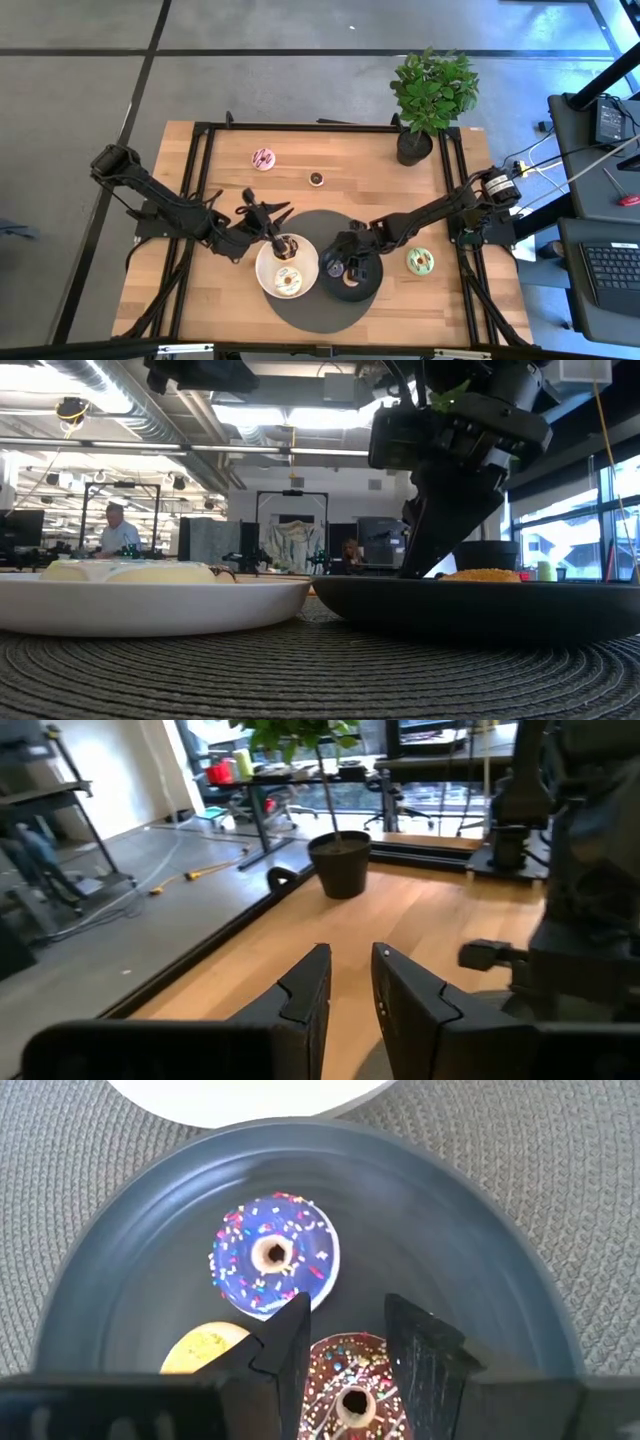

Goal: Pick & Place donuts
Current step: Put the big green donut on the white plate

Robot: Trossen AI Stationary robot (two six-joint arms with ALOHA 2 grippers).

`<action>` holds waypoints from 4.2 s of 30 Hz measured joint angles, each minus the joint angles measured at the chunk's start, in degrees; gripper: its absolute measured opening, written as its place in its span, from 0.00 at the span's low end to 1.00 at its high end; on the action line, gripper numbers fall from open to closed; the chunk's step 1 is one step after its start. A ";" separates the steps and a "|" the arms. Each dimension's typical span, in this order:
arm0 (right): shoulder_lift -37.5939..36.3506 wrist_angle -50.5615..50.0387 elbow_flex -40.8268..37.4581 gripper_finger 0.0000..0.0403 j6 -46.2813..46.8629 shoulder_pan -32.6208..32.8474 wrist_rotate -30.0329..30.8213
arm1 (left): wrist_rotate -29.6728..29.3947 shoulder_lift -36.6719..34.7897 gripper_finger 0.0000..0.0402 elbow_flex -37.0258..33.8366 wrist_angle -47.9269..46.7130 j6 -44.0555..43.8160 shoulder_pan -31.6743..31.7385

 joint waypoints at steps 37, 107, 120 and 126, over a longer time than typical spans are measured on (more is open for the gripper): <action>-22.78 -53.80 -6.77 0.33 44.22 9.49 2.37 | 11.33 0.00 0.20 0.00 -2.75 -1.26 2.78; -12.23 -3.35 8.46 0.05 -16.28 -2.08 41.53 | 24.49 3.85 0.35 -0.04 6.34 0.50 9.09; -11.70 3.10 8.46 0.05 -19.97 -2.08 37.09 | 21.78 3.85 0.49 -0.04 5.98 -1.54 9.09; -11.70 3.89 8.46 0.05 -20.13 -2.08 36.35 | 21.04 3.85 0.47 -0.04 5.49 -1.64 9.09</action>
